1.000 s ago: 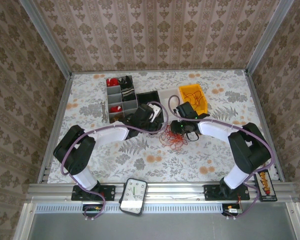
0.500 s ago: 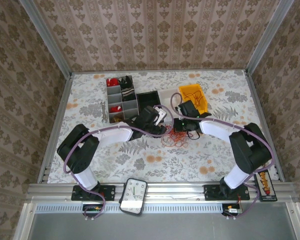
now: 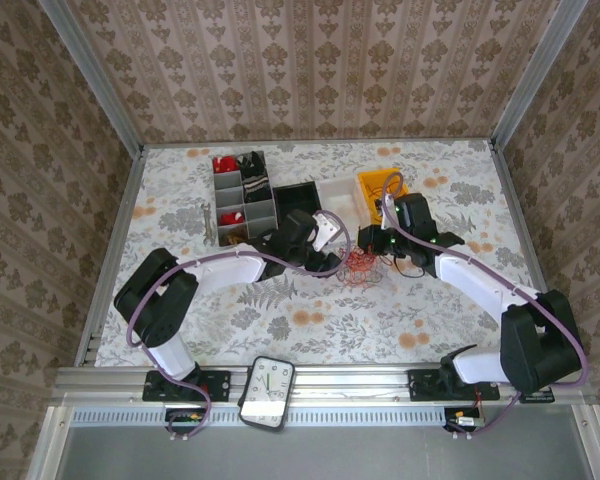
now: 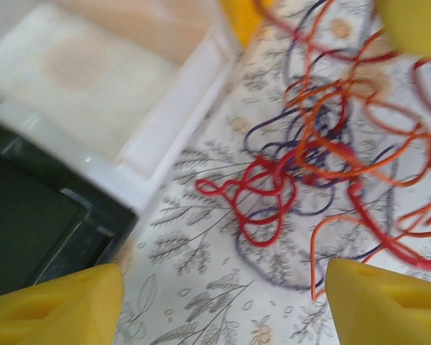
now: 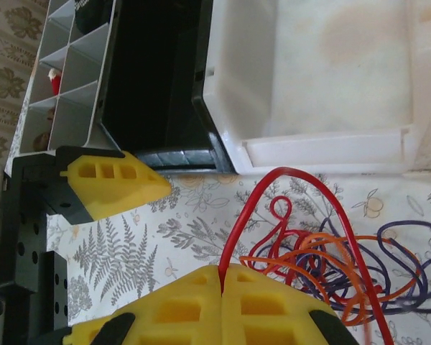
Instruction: Untangle the cables
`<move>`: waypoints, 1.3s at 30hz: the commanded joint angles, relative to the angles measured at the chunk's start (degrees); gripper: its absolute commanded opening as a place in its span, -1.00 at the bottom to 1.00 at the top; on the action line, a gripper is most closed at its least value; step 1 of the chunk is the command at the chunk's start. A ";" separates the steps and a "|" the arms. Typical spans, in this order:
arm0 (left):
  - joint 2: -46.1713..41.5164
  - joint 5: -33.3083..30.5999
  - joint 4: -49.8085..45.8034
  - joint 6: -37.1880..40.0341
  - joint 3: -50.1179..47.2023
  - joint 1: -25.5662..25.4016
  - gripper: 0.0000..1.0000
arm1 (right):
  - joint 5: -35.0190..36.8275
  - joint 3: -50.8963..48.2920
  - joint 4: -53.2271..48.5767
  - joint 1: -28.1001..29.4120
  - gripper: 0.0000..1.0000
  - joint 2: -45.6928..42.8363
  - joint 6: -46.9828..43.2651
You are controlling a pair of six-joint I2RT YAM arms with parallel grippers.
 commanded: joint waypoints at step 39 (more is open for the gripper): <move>-0.08 11.55 -2.21 5.02 4.38 -0.71 0.52 | 8.12 1.59 10.29 -2.64 -1.00 7.64 22.80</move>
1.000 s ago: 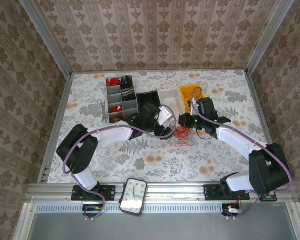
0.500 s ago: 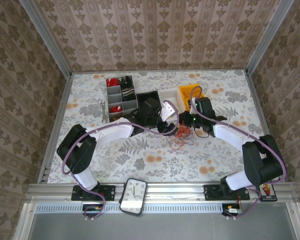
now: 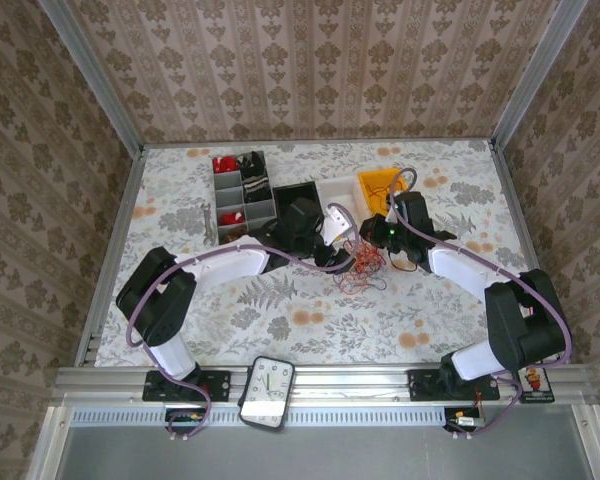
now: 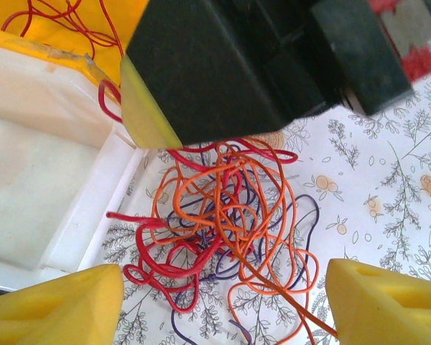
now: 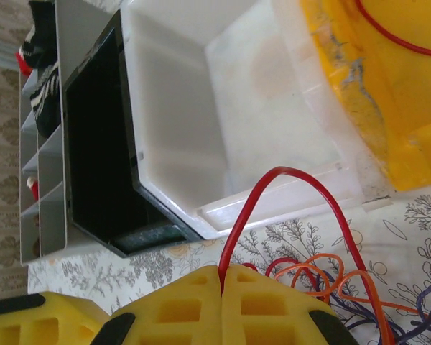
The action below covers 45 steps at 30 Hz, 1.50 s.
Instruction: Untangle the cables
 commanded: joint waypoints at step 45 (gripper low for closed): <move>7.62 5.86 2.25 -3.97 -1.77 4.99 -1.00 | 27.37 -7.96 -13.48 -8.33 -1.00 -18.97 20.93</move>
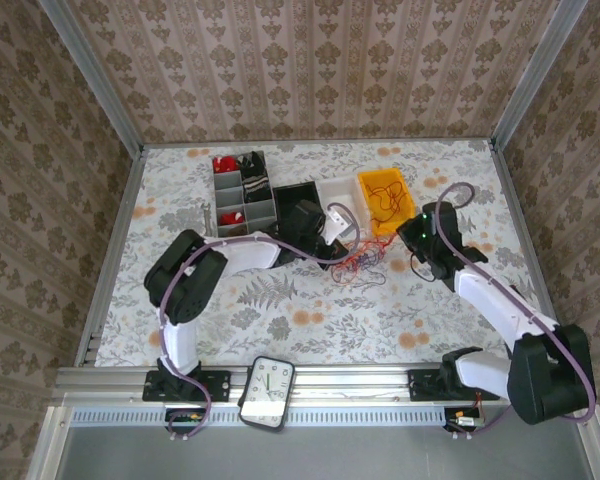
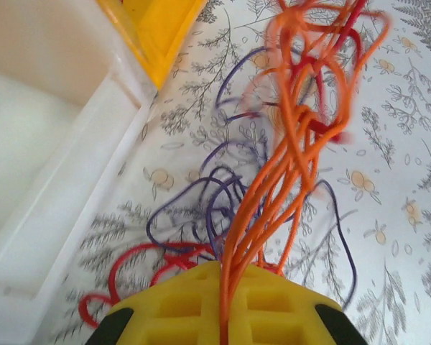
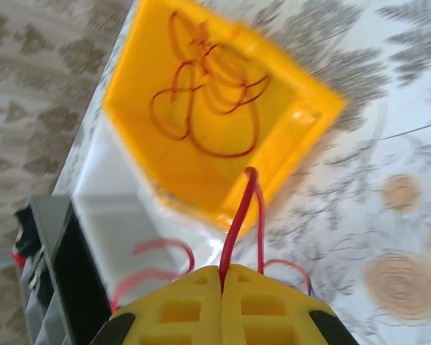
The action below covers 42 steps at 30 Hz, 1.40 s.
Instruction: Untangle the cables
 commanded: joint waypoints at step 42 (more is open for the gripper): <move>-28.26 -19.46 -6.20 -5.09 -19.50 4.06 -1.00 | 11.28 -1.54 -10.86 -7.20 -1.00 -3.24 -17.60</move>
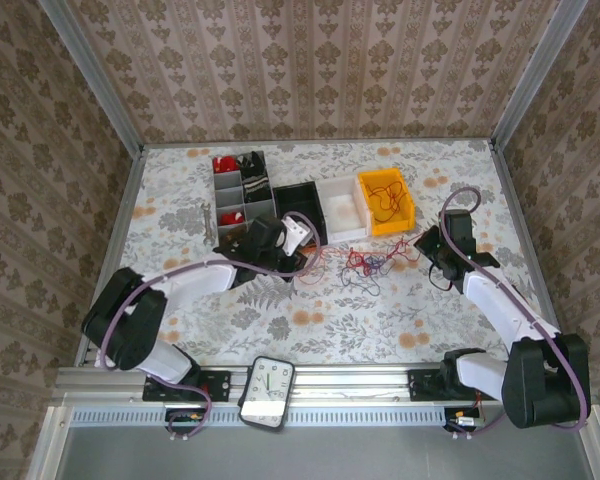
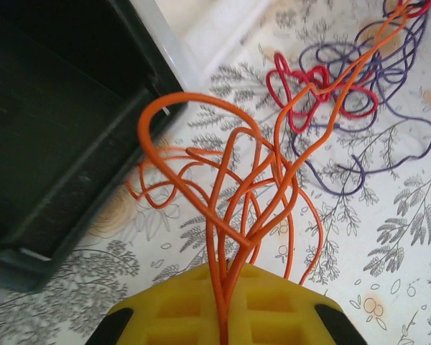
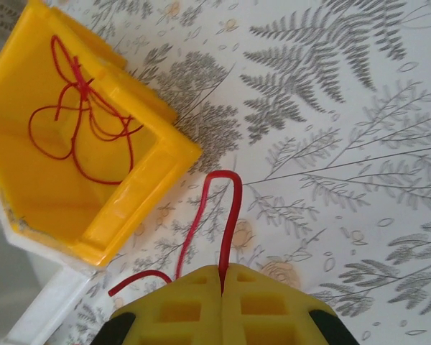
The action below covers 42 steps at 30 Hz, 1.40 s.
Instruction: Untangle the cables
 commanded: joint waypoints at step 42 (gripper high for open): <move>-2.09 -6.10 -12.46 10.84 10.26 -3.92 0.74 | -1.54 -0.74 2.88 -2.70 -1.00 0.84 -3.48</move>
